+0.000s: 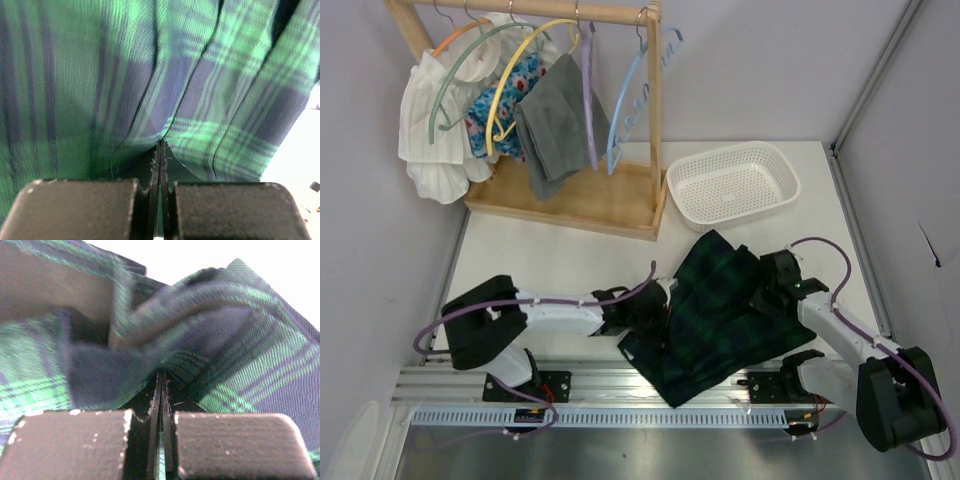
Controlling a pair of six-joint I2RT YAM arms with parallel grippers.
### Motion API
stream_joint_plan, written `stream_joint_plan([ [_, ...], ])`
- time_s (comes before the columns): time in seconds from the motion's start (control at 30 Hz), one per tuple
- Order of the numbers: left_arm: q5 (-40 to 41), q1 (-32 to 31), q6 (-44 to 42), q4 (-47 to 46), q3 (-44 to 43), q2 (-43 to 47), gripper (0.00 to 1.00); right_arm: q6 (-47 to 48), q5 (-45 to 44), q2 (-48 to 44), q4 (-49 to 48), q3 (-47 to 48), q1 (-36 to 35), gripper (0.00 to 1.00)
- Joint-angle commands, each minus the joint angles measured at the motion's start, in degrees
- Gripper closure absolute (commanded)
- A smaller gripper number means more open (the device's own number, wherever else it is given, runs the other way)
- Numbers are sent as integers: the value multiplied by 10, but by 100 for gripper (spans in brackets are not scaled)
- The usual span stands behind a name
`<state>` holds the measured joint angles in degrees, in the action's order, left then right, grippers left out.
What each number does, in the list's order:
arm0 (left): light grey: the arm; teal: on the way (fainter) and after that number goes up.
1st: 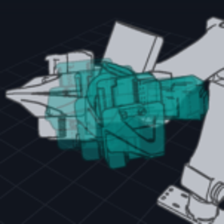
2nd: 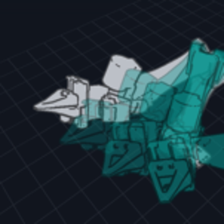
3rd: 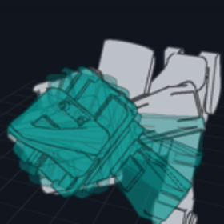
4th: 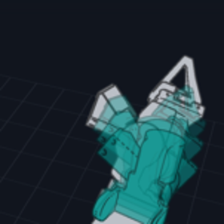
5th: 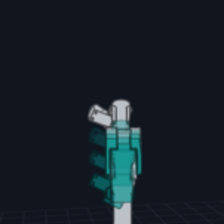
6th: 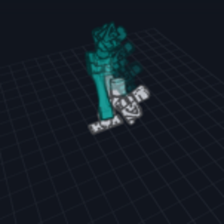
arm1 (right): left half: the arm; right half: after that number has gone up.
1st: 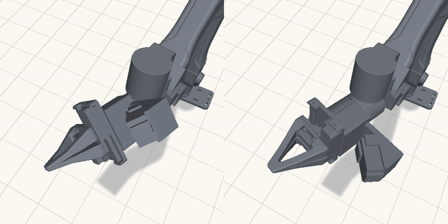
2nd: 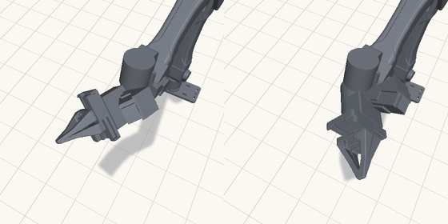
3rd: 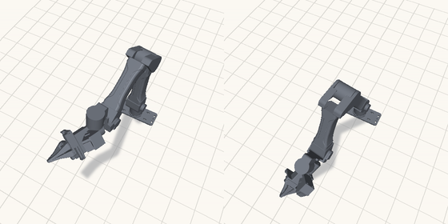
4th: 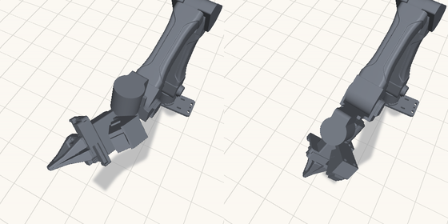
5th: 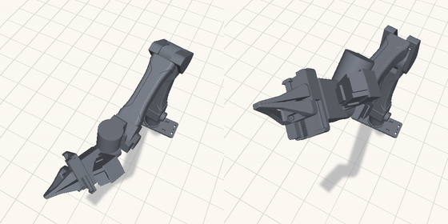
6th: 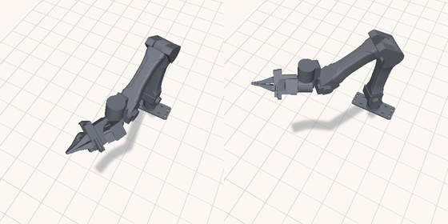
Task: Place the skirt on the hanger
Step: Move the skirt to the center of the board
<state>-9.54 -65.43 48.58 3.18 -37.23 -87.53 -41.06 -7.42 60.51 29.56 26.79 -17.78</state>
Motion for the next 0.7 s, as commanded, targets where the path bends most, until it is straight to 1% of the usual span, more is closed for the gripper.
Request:
stream_joint_plan([
  [0.0, 100, 70, -134, 19, -63, -73, 100, -3, -27, -1, -29, -15, 44, 100],
  [0.03, 100, 80, -176, 38, -74, -85, 100, -1, -22, -1, -33, -16, 67, 100],
  [0.07, 100, 85, -194, 49, -127, -97, 100, 3, -15, -3, -38, -18, 78, 100],
  [0.1, 84, 93, -230, 59, -146, -122, 100, 3, -12, -5, -42, -21, 86, 100],
  [0.2, 84, 105, -269, 99, -249, -159, 100, 6, -8, -3, -49, -21, 112, 100],
  [0.23, 78, 114, -286, 105, -261, -182, 100, 6, -11, -3, -50, -21, 115, 100],
  [0.3, 64, 121, -302, 111, -313, -203, 100, 8, -22, -4, -45, -20, 126, 100],
  [0.37, 58, 124, -325, 117, -338, -240, 100, 5, -33, -10, -30, -22, 137, 100],
  [0.4, 56, 124, -335, 128, -373, -252, 100, 0, -38, -27, -24, -23, 140, 100],
  [0.47, 54, 123, -350, 139, -402, -275, 100, -16, -43, -53, -14, -31, 142, 100],
  [0.53, 44, 123, -357, 149, -414, -273, 100, -20, -38, -97, -7, -31, 145, 100],
  [0.6, 37, 123, -357, 148, -409, -238, 95, -12, -36, -122, 15, -13, 145, 100],
  [0.63, 38, 123, -357, 146, -398, -220, 92, -3, -35, -140, 22, 12, 145, 100],
  [0.67, 39, 123, -357, 144, -391, -180, 83, 4, -31, -147, 36, 27, 145, 100],
])
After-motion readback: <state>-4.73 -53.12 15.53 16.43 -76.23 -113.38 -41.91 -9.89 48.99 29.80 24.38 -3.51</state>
